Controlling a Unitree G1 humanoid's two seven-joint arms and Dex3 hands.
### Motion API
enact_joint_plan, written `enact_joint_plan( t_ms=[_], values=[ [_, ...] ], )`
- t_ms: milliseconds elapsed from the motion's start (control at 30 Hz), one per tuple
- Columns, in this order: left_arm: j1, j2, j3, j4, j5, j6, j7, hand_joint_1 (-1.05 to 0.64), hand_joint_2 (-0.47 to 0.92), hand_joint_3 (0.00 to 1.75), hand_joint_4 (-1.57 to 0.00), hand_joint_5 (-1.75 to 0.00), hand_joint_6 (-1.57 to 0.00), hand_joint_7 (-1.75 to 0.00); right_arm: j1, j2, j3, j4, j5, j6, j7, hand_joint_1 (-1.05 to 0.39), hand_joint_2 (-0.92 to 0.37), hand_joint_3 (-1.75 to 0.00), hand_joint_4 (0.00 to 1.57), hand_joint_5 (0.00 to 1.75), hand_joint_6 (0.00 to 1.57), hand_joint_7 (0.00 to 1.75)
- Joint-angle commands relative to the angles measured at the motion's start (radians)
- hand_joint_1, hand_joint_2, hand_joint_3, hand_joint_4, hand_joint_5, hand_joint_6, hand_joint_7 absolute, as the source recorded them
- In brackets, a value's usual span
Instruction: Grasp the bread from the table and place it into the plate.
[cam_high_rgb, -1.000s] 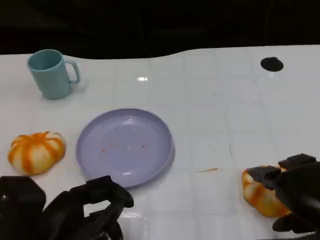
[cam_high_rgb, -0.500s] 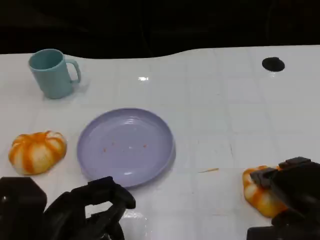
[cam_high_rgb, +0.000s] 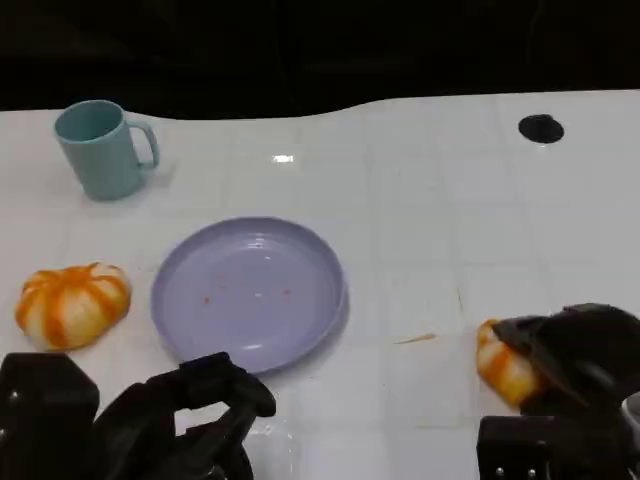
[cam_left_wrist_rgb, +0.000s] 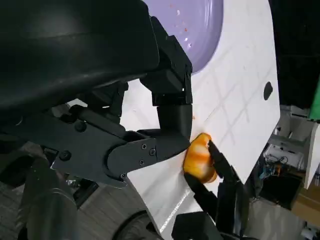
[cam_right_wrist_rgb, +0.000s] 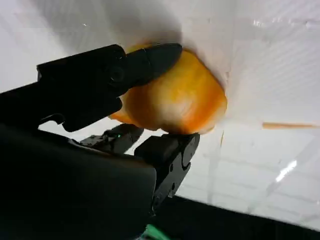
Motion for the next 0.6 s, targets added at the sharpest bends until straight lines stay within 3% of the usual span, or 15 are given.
enact_joint_plan(
  t_ms=[33, 67, 133, 200, 267, 367, 500, 600],
  values=[
    [-0.004, 0.01, 0.006, -0.018, 0.0, 0.0, 0.006, -0.37, 0.86, 0.65, -0.69, -1.75, -0.64, -1.41, -0.02, -0.008, -0.021, 0.081, 0.066, -0.047, -0.171, -0.22, -0.91, -0.03, 0.88, 1.3, 1.24, 0.19],
    [-0.005, 0.01, 0.005, -0.021, 0.0, 0.002, 0.008, -0.37, 0.86, 0.66, -0.69, -1.75, -0.63, -1.41, -0.027, -0.015, -0.02, 0.097, 0.079, -0.069, -0.205, -0.19, -0.91, -0.03, 0.88, 1.52, 1.1, 0.61],
    [-0.006, 0.01, 0.004, -0.024, 0.001, 0.005, 0.01, -0.37, 0.85, 0.66, -0.69, -1.75, -0.63, -1.42, -0.038, -0.027, -0.014, 0.117, 0.095, -0.091, -0.237, -0.15, -0.91, -0.04, 0.89, 1.7, 0.84, 1.33],
    [-0.007, 0.01, 0.003, -0.026, 0.002, 0.008, 0.011, -0.38, 0.85, 0.67, -0.7, -1.75, -0.63, -1.43, -0.047, -0.033, -0.01, 0.13, 0.104, -0.105, -0.261, -0.15, -0.91, -0.05, 0.87, 1.73, 0.75, 1.56],
    [-0.008, 0.01, 0.001, -0.028, 0.003, 0.01, 0.012, -0.37, 0.85, 0.67, -0.7, -1.75, -0.62, -1.44, -0.055, -0.035, -0.01, 0.142, 0.115, -0.117, -0.28, -0.16, -0.91, -0.05, 0.85, 1.74, 0.7, 1.62],
    [-0.009, 0.009, 0.0, -0.028, 0.003, 0.005, 0.009, -0.37, 0.84, 0.7, -0.7, -1.75, -0.6, -1.47, -0.064, -0.036, -0.012, 0.149, 0.133, -0.127, -0.293, -0.15, -0.9, -0.08, 0.86, 1.75, 0.74, 1.51],
    [-0.01, 0.008, 0.0, -0.031, 0.002, 0.011, 0.013, -0.37, 0.83, 0.71, -0.7, -1.75, -0.6, -1.48, -0.074, -0.037, -0.01, 0.147, 0.139, -0.125, -0.299, -0.14, -0.86, -0.12, 0.87, 1.75, 0.7, 1.61],
    [-0.009, 0.008, -0.001, -0.035, 0.002, 0.014, 0.016, -0.36, 0.83, 0.72, -0.7, -1.75, -0.6, -1.48, -0.08, -0.037, -0.009, 0.144, 0.143, -0.129, -0.303, -0.14, -0.85, -0.18, 0.86, 1.75, 0.74, 1.51]
  ],
)
